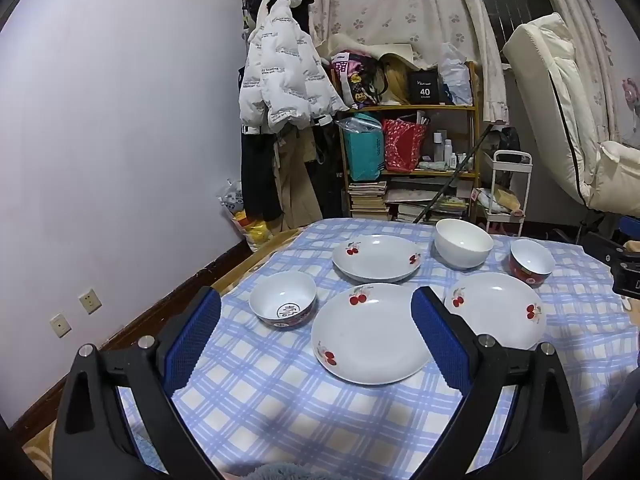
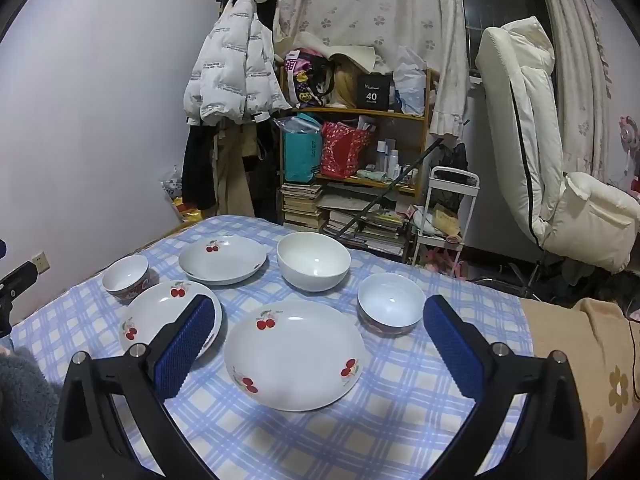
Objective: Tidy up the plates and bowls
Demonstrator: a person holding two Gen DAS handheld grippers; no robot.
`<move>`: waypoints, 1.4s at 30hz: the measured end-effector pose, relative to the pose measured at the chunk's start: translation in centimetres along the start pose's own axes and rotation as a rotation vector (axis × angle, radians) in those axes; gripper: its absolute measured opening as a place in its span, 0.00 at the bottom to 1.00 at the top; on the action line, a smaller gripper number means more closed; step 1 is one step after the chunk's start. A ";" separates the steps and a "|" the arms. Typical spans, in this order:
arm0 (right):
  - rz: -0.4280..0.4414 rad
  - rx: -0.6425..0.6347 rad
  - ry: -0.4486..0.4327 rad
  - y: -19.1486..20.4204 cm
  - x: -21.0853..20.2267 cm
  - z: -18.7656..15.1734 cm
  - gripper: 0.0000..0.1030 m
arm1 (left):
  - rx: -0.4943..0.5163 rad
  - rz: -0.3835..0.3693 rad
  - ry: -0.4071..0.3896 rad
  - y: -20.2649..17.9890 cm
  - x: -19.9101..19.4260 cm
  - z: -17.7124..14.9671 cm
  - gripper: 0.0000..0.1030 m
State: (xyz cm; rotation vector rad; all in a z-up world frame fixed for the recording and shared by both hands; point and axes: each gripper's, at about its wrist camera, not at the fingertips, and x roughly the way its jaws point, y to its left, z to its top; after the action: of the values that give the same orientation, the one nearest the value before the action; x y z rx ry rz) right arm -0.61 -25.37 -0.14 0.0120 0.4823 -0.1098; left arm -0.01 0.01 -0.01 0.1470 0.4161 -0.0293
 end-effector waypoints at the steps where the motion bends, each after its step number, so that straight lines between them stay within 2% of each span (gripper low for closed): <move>1: -0.001 0.002 0.003 0.0 0.0 0.0 1.00 | -0.001 -0.003 -0.005 0.0 0.0 0.0 0.92; 42: -0.001 0.002 0.009 -0.3 0.3 0.0 1.00 | -0.010 0.004 0.003 0.5 0.0 0.0 0.92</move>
State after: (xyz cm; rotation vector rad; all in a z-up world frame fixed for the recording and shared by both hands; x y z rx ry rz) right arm -0.37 -25.73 -0.27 0.0145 0.4911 -0.1111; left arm -0.02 0.50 0.09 0.1384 0.4185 -0.0233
